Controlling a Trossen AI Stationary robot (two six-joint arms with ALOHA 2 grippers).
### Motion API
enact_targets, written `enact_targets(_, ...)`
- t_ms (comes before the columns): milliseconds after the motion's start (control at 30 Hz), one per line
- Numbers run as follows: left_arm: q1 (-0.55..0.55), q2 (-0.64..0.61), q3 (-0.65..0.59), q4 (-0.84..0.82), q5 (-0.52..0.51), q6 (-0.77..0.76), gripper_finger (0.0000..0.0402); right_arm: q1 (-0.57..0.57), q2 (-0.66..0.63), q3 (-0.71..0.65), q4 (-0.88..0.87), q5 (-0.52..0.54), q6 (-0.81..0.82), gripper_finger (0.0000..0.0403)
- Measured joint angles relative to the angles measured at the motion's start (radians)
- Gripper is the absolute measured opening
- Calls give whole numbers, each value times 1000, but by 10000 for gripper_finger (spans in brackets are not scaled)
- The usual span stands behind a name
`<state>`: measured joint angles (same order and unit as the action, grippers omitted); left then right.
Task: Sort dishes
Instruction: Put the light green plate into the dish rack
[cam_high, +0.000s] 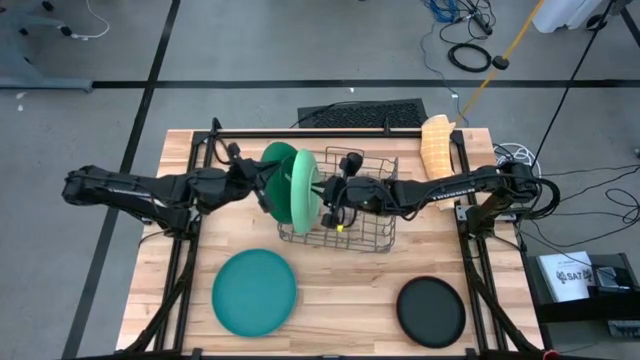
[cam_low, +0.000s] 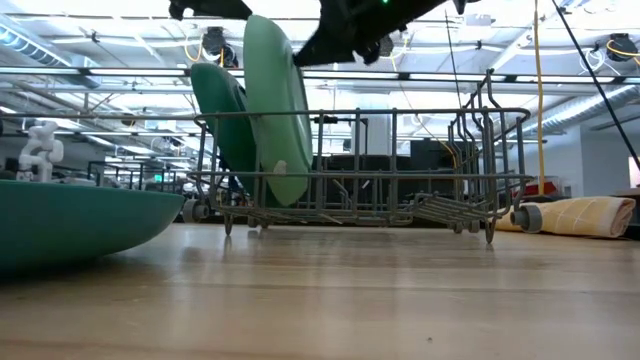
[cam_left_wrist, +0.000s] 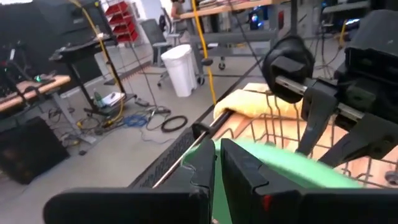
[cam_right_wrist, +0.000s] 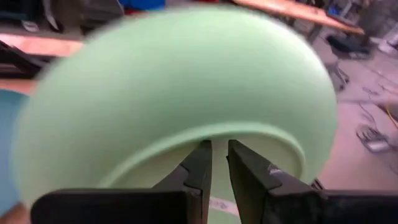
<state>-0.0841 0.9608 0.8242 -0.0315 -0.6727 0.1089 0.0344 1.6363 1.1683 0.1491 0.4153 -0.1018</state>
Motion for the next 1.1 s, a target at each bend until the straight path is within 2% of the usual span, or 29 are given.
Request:
enact_targets(367,-90,-17,0,-2,31,31,29,-57,33,1,66,-16,-45,50)
enact_targets(633,-115,-3,0,-51,200,1,29,-50,77,1,66,-31,-26,50)
enact_targets(900,-130,32,0,-148,192,-48,29,42,39,1,67,-18,-110,50)
enact_targets(1100,-91,63,0,-173,99,-43,29,87,17,1,66,-22,-125,50)
